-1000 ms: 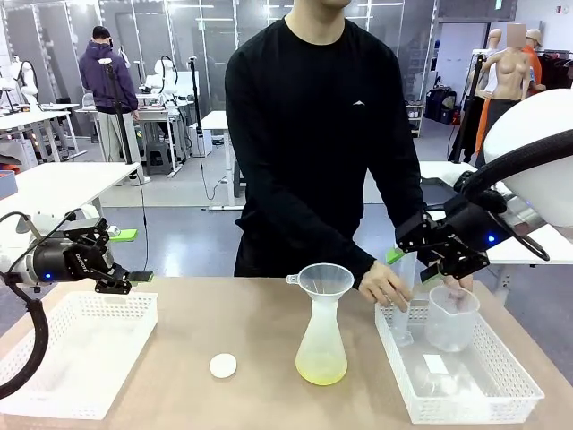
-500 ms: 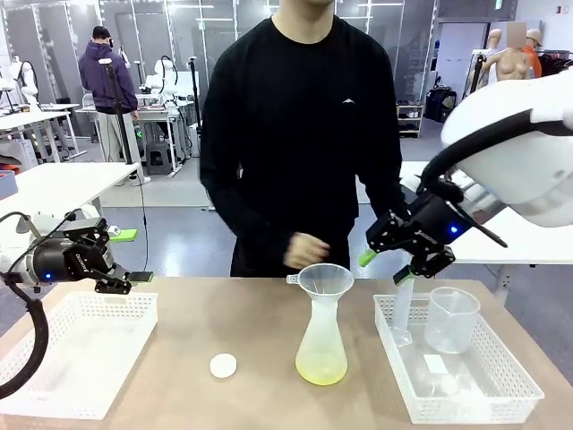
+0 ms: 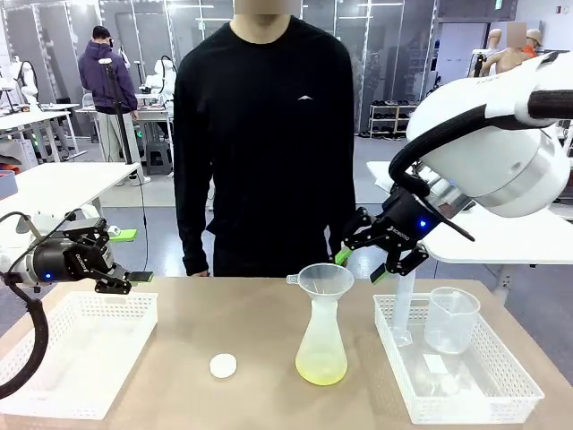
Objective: Prepare the solutions needed for the experiment.
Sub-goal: Once the solution is in the Big flask , pick up the Plastic Funnel and place it back into the right Organizing basket.
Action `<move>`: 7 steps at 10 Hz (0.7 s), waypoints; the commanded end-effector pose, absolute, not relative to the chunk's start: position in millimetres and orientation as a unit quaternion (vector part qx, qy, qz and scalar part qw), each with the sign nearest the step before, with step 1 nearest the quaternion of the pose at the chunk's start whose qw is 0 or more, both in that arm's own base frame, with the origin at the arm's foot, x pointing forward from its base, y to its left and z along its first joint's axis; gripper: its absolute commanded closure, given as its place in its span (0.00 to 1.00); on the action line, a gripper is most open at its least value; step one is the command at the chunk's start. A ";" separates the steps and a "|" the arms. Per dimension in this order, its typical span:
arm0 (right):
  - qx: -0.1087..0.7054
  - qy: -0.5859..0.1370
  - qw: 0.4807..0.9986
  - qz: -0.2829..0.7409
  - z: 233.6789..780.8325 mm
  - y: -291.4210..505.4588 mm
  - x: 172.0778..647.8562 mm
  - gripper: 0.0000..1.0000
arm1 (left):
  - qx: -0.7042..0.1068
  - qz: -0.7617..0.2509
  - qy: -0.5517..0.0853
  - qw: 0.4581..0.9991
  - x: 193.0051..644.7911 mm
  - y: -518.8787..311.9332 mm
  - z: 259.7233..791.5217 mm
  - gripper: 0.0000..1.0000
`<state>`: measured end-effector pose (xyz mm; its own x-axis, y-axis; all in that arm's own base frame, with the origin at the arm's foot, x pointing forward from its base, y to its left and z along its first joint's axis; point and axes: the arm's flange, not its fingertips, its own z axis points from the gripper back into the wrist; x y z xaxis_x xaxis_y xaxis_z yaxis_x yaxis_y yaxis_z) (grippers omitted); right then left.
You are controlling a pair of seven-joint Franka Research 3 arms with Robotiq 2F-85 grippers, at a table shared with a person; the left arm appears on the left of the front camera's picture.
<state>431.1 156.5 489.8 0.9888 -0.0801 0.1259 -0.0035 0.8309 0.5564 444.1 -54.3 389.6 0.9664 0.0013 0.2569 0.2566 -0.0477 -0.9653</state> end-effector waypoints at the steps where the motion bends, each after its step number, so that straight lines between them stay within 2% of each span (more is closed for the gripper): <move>1: 0.278 -0.076 0.957 -0.040 493.3 163.7 437.2 0.19 | -0.720 -0.095 -0.093 0.682 444.1 -55.0 390.6 0.00; 7: 0.287 -0.063 0.954 -0.052 475.5 171.7 442.8 0.19 | -0.720 -0.095 -0.093 0.682 444.1 -55.0 390.6 0.00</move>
<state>436.6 162.4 475.2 0.9899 -0.0988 0.1012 0.0272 0.8351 0.5495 444.1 -54.3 389.6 0.9664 0.0014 0.2569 0.2567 -0.0477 -0.9653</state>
